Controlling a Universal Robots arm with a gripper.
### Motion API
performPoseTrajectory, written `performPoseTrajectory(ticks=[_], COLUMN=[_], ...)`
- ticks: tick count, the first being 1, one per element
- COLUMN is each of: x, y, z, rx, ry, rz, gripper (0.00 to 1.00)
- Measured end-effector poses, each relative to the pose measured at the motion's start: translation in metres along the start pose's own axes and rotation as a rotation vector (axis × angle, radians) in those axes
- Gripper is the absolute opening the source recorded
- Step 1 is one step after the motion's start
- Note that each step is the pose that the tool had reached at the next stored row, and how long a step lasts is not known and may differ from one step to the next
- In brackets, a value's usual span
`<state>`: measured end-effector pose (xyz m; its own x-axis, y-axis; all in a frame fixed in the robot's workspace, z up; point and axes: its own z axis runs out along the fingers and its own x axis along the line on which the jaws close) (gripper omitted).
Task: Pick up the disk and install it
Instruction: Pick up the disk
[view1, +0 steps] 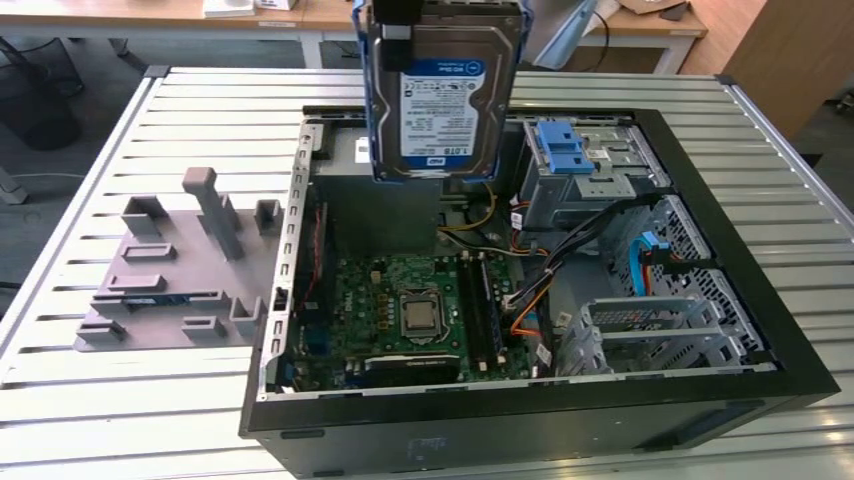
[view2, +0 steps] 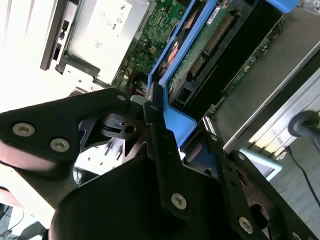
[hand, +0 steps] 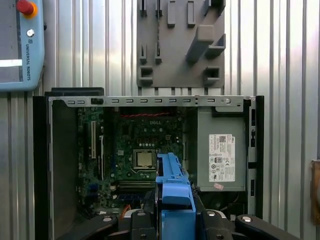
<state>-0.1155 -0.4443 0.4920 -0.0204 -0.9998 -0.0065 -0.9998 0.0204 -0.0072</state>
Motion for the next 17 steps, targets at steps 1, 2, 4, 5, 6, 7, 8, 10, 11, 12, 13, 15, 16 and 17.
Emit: performPoseTrajectory(ticks=[1,2,4,5,6,7,8,10,11,12,13,15,16,17], x=[0.0004,0.0007,0.0009,0.0010,0.0011,0.0012,0.0015,0.0024,0.0025,0.0025,0.0025,0.0025,0.0025,0.0025], y=[-0.0030,-0.0066,-0.0142,-0.0181,-0.0218,-0.0251,-0.0278,-0.0324,-0.0333,-0.0334,-0.0334,-0.0335,-0.0336,-0.0336], z=[0.0000,0.0001,0.0002,0.0002,0.0003,0.0004,0.0004,0.0005,0.0005,0.0005,0.0005,0.0005,0.0005,0.0005], rx=[-0.0001,-0.0001,-0.0005,-0.0008,-0.0010,-0.0012,-0.0016,-0.0017,-0.0017,-0.0017,-0.0017,-0.0017,-0.0017,-0.0017], ry=[0.0001,0.0001,0.0001,0.0001,0.0000,-0.0001,0.0000,0.0000,0.0001,0.0001,0.0000,0.0001,0.0000,0.0001], rz=[0.000,0.000,0.000,0.000,0.000,0.000,0.000,0.000,0.000,0.000,0.000,0.000,0.000,0.000], gripper=[0.36,0.36,0.36,0.36,0.36,0.36,0.36,0.36,0.36,0.36,0.36,0.36,0.36,0.36])
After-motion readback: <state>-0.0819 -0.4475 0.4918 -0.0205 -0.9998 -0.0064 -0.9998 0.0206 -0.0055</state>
